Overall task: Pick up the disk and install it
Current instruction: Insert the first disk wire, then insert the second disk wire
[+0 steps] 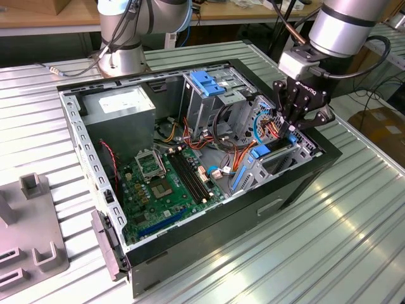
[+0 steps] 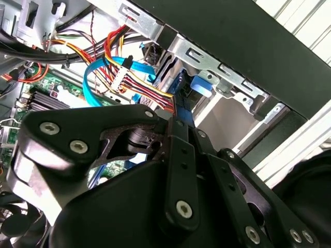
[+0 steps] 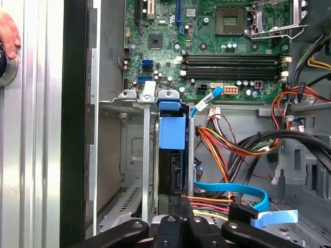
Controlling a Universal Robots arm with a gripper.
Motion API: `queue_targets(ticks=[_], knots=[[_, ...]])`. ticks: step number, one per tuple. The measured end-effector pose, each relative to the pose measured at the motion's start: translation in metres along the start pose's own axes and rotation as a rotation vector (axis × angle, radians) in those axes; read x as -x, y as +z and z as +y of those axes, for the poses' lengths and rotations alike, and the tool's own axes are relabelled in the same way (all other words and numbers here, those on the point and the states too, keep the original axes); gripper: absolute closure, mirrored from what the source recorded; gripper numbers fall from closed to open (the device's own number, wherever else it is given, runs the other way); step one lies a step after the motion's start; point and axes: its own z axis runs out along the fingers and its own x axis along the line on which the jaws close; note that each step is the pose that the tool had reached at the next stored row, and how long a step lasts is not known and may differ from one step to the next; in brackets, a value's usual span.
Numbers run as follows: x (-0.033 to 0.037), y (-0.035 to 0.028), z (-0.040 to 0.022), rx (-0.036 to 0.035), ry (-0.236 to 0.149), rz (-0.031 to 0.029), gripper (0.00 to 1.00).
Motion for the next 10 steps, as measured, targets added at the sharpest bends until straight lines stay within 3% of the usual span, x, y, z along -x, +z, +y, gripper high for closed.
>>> queue_targets(ticks=[10], knots=[[0.0000, -0.0001, 0.0000, 0.0000, 0.000, -0.0023, 0.89]])
